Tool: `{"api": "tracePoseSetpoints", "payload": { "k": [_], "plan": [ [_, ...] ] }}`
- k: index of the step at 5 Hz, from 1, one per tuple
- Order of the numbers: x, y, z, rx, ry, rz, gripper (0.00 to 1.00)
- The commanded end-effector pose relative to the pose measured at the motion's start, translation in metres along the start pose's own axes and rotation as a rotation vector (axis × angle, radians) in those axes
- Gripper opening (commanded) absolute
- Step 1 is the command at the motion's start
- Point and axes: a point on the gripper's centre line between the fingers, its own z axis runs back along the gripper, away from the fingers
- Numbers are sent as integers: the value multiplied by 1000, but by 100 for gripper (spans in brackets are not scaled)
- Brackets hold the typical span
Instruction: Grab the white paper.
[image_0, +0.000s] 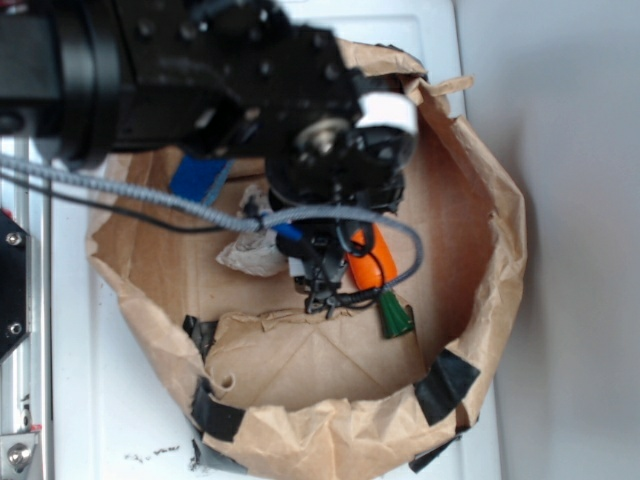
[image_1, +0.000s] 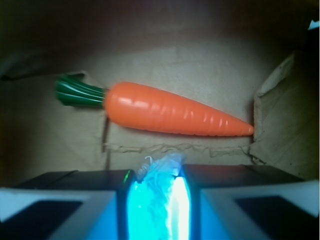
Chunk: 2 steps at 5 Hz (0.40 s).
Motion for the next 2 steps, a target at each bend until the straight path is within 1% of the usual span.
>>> {"api": "tracePoseSetpoints", "payload": {
  "k": [1, 2],
  "plan": [
    [16, 11, 72, -37, -93, 46, 0],
    [17, 13, 72, -11, -109, 47, 0]
  ]
}}
